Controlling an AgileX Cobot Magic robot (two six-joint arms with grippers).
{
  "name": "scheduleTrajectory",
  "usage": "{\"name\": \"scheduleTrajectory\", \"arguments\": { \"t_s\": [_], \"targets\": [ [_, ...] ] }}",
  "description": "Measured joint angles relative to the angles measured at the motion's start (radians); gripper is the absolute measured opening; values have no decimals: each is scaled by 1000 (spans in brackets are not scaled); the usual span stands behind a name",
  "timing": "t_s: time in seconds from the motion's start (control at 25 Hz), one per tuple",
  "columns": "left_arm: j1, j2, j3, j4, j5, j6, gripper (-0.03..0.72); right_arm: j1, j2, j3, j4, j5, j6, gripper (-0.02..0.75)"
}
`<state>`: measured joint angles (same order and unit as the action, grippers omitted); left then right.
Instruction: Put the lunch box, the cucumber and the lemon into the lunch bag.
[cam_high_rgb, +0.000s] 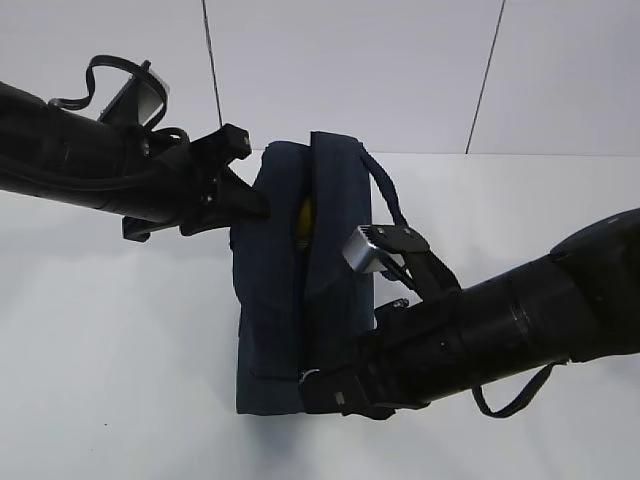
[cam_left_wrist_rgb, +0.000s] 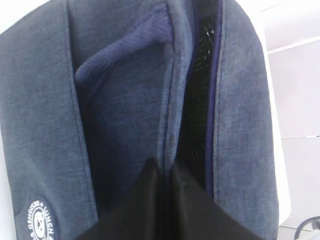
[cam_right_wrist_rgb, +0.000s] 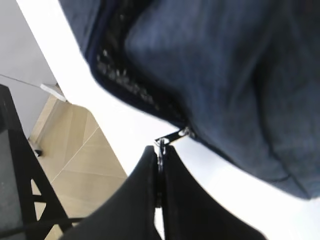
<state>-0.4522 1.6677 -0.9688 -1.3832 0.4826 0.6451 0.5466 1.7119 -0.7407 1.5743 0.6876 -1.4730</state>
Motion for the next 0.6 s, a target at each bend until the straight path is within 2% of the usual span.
{"name": "scheduleTrajectory", "arguments": {
  "t_s": [0.6],
  "targets": [
    [0,0,0,30,-25,0,8,0,-11,-51,-42,-41,-2,20]
  ]
}}
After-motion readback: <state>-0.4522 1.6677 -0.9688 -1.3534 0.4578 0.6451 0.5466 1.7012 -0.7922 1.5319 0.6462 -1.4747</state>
